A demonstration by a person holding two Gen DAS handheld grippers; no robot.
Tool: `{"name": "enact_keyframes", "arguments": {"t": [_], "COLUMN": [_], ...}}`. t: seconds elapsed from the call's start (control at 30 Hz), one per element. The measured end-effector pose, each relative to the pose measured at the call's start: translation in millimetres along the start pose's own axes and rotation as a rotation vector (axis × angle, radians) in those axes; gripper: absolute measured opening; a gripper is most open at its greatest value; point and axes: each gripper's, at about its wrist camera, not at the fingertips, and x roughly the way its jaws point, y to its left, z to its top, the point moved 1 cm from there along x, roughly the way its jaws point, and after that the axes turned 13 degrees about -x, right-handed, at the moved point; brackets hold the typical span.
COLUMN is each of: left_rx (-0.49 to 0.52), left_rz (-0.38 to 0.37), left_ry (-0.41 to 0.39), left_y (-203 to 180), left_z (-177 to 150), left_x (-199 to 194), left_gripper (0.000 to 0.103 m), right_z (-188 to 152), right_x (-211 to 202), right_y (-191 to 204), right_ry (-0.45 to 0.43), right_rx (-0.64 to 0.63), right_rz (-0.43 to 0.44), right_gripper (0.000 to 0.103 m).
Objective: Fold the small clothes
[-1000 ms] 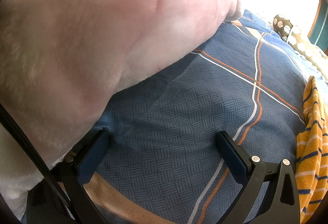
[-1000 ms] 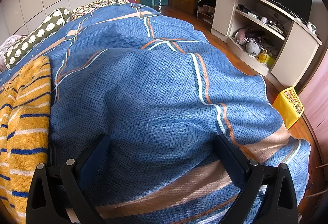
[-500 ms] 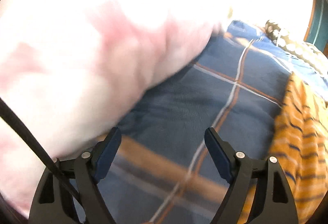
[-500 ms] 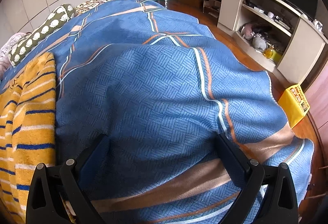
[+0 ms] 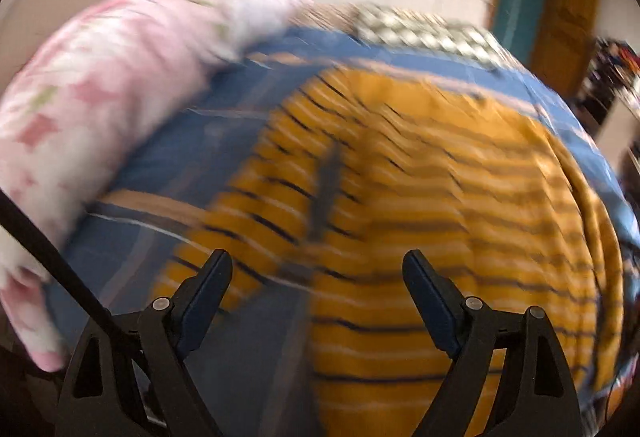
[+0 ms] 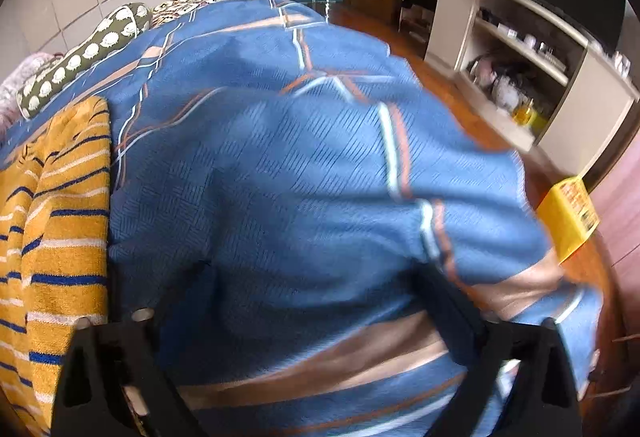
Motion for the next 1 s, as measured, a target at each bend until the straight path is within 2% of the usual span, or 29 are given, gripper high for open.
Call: {"name": "enact_keyframes", "arguments": {"t": [0.07,0.1,0.13,0.17,0.2,0.27,0.33,0.43,0.53,0.57,0.67,0.73,0.87,0.93,1.0], "left_rx": [0.035,0.044,0.049,0.054,0.056,0.064,0.072,0.077,0.061,0.027,-0.058,-0.031,-0.022,-0.027,-0.025], "left_rz": [-0.008,-0.002,0.004,0.015,0.024,0.047,0.071,0.089,0.111,0.121,0.062,0.066,0.054,0.023,-0.034], "left_ry": [0.026,0.03,0.036,0.05,0.064,0.09,0.109,0.109,0.101,0.112,0.144,0.123,0.093,0.109,0.119], "left_y": [-19.5,-26.5,-31.9,-38.8,-41.3,-44.5,-44.4,-42.8,-39.9,-35.0,-21.1,-23.5,-23.9,-20.4,-16.0], "left_z": [-13.1,-18.5,-23.1,-29.8,-31.7,-39.1,-44.8,-53.4,-57.2,-57.1,-55.1,-57.4,-61.4,-59.7,-56.9], "left_x": [8.7,12.9,17.5,26.0,33.6,46.7,53.9,58.9,61.4,64.7,68.2,67.8,61.8,52.9,38.7], "left_gripper": [0.086,0.086,0.086,0.086,0.086,0.085,0.085,0.087,0.099,0.103,0.103,0.103,0.103,0.09,0.061], "right_z": [5.7,7.6,8.9,10.4,10.9,11.0,5.5,-5.0,-20.5,-26.8,-44.7,-52.5,-61.8,-65.0,-68.6], "right_x": [-30.6,-45.2,-59.2,-75.5,-84.3,-96.3,-105.1,-116.0,-115.3,-111.4,-99.5,-90.4,-83.1,-79.1,-79.8], "right_y": [-3.7,-4.3,-3.8,-1.2,2.6,20.5,44.9,91.2,141.7,159.5,189.6,201.9,201.0,198.4,201.3], "right_ry": [-0.1,-0.156,-0.207,-0.261,-0.279,-0.27,-0.271,-0.282,-0.25,-0.223,-0.167,-0.154,-0.168,-0.177,-0.193], "right_rx": [-0.034,-0.042,-0.047,-0.046,-0.046,-0.059,-0.088,-0.151,-0.217,-0.24,-0.295,-0.329,-0.301,-0.279,-0.282], "right_rz": [-0.063,-0.062,-0.042,0.014,0.073,0.252,0.372,0.451,0.547,0.582,0.594,0.551,0.549,0.55,0.542], "right_gripper": [0.072,0.073,0.073,0.073,0.074,0.074,0.073,0.073,0.073,0.073,0.073,0.073,0.075,0.077,0.082]}}
